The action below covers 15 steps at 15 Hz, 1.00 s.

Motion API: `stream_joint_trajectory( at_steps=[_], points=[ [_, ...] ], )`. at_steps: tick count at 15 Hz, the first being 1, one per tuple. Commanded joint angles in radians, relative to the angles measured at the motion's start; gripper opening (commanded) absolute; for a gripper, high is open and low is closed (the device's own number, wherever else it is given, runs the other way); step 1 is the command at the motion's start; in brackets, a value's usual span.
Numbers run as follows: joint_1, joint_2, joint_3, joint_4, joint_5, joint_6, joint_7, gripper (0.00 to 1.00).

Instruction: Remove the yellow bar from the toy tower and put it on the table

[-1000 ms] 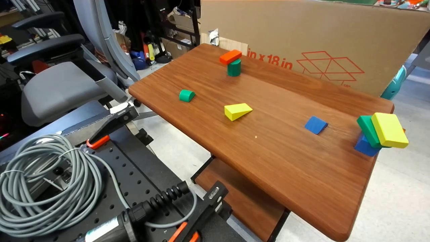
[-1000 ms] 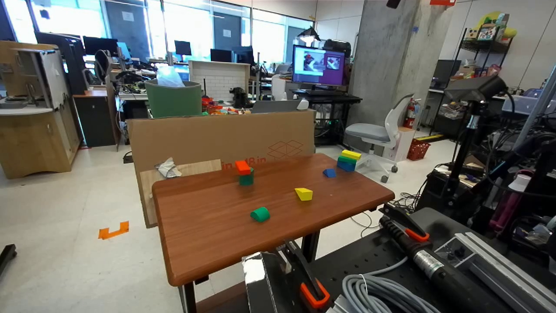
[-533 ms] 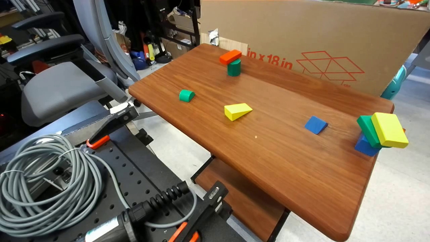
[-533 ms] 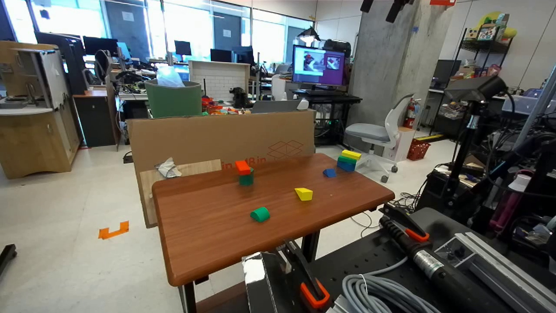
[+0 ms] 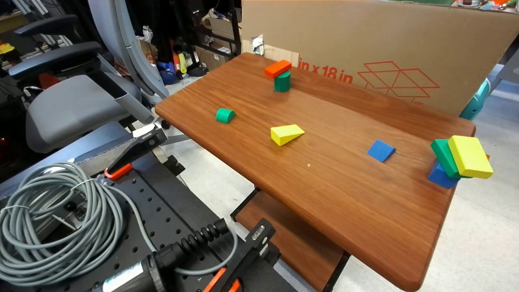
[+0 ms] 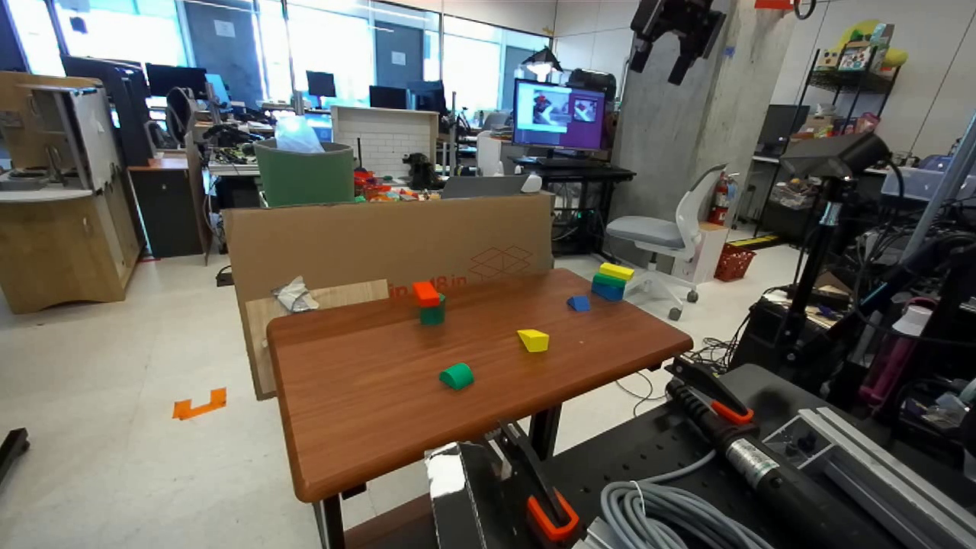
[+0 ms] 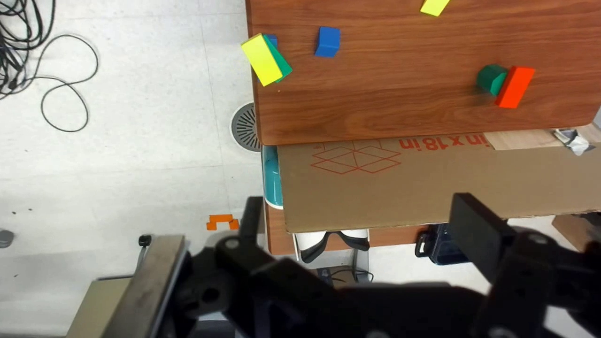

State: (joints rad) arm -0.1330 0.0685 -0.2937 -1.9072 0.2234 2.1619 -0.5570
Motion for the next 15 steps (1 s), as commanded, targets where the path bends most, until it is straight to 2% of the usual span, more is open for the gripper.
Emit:
stream_joint_trajectory(
  at_steps=[1, 10, 15],
  points=[
    [-0.069, 0.123, 0.041, 0.104, 0.038, -0.006, -0.080, 1.00],
    [-0.183, 0.339, 0.138, 0.179, 0.030, -0.021, -0.178, 1.00],
    [-0.216, 0.432, 0.167, 0.210, 0.000, 0.012, -0.190, 1.00]
  ],
)
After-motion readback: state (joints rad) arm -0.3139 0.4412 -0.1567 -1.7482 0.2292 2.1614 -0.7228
